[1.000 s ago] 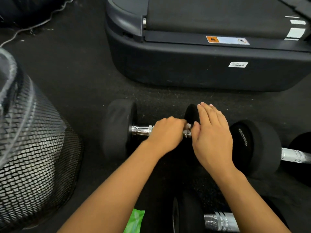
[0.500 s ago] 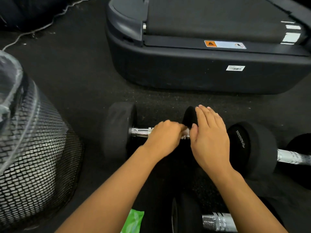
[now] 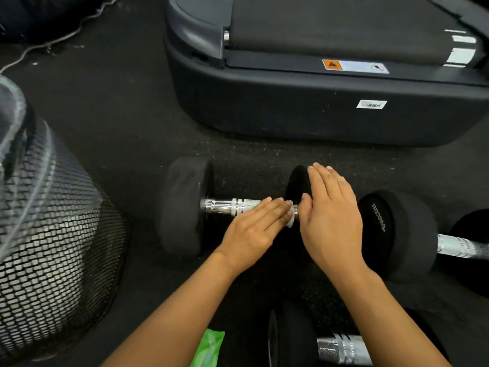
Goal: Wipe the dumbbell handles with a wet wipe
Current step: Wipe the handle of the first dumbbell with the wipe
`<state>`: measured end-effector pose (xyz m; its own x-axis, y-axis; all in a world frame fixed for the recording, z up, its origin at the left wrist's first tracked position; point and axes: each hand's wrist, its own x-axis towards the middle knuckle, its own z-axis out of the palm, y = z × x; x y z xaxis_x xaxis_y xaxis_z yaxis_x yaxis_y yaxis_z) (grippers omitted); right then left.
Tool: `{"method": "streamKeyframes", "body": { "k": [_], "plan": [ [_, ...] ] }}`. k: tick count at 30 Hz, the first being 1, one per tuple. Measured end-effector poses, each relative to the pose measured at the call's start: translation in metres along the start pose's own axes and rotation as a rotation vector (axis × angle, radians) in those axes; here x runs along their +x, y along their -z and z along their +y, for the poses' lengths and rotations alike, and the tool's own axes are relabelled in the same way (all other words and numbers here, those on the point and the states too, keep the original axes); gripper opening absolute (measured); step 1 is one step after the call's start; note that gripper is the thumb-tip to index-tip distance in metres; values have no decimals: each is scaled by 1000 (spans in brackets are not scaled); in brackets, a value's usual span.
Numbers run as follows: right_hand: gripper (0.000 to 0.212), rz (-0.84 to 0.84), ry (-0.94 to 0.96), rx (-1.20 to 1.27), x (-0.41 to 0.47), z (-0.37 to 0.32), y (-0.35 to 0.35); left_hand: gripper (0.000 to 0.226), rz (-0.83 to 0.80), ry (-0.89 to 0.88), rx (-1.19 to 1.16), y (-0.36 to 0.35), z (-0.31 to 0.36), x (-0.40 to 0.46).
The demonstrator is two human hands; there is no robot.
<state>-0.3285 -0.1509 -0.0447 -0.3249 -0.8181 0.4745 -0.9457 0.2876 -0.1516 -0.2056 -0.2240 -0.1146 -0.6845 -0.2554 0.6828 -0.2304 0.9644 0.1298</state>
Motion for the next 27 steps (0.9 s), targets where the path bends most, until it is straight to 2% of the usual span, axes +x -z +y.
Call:
{"method": "streamKeyframes", "body": {
  "k": [4,6,8,9,11,15,18,21,24,27],
  "plan": [
    [48,1,-12,-1,0,-1,-2,27,-73,104,-30,-2,5,14],
    [48,-2,-8,-3,1,0,-2,27,-218,236,-45,9,7,32],
    [49,-11,-5,-5,2,0,-1,17,-433,398,-4,21,10,53],
    [50,-14,-4,-6,2,0,-1,14,-483,449,40,24,10,60],
    [50,-11,-2,-7,1,-1,0,15,-520,469,65,24,11,59],
    [49,-1,-15,2,-1,-2,0,26,-419,394,-50,22,18,46],
    [50,-15,-10,-17,-1,-1,0,14,-539,464,-12,28,7,62],
    [51,-24,-9,-20,0,-1,1,15,-651,504,46,29,-1,78],
    [50,-12,-10,-24,0,-1,1,11,-701,523,-38,27,2,75],
    [50,-7,-10,-24,-1,-1,0,18,-738,596,-95,25,-5,80]
  ]
}}
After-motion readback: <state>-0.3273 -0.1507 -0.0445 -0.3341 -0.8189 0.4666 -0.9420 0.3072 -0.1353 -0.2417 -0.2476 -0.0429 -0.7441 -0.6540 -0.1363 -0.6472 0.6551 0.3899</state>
